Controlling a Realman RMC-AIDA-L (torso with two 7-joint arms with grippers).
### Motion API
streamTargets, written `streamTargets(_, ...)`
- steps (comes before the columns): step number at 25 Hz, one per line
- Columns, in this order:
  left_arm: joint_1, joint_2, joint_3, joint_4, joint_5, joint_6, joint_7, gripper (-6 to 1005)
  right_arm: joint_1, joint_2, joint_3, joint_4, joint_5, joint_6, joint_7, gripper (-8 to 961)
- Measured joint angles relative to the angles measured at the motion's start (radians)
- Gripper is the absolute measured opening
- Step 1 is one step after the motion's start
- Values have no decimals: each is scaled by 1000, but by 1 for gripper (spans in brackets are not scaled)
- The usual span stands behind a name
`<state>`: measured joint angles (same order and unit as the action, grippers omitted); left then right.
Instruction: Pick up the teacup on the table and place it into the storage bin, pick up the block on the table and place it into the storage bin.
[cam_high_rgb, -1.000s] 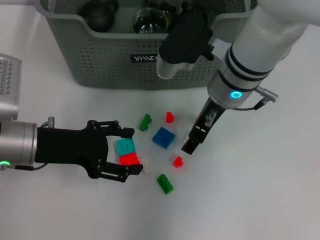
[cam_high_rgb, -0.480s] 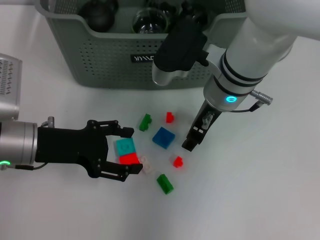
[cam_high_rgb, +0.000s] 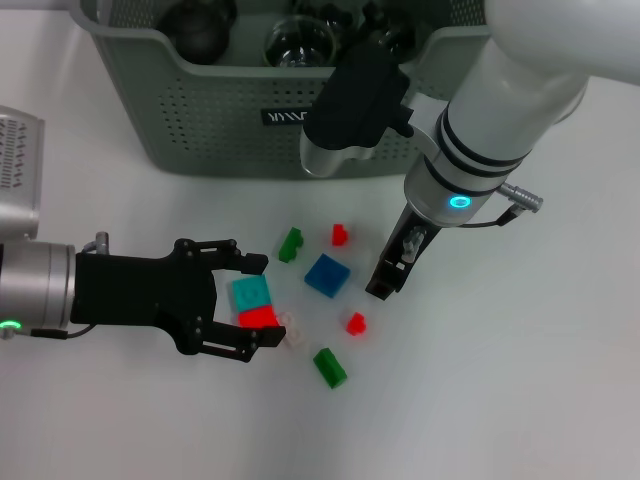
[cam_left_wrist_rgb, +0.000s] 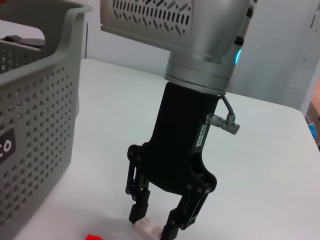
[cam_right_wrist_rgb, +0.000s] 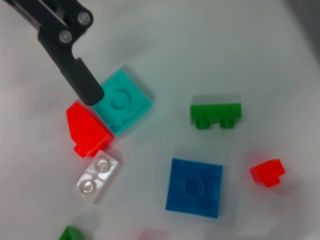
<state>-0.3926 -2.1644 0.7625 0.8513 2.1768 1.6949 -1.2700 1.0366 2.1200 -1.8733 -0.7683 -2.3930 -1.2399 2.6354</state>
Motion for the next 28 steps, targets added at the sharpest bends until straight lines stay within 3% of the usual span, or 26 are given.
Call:
streamTargets(6,0,0,0,0,0,-1,0,889,4,-3,0,-2,0,-7,1,463)
streamTargets(11,3,0,0,0,0,-1,0,889,-16,-18,68,-103,-8,-84,13,429)
streamTargets(17,5,0,-2,0,0,0,0,889,-49,-22,350,-403,-89,-360,16,428)
streamTargets(22,2,0,-2,0,-3,6,-3,889,39,-26,686,-577,-8,-543,6,428)
streamTargets(25,1,0,-2,0,-8,11,-4,889,109,-45,850,-590,-7,-534,1,428)
streamTargets(28,0,0,-2,0,-9,12,-3,889,136,-68,878,-565,-86,-420,4,427)
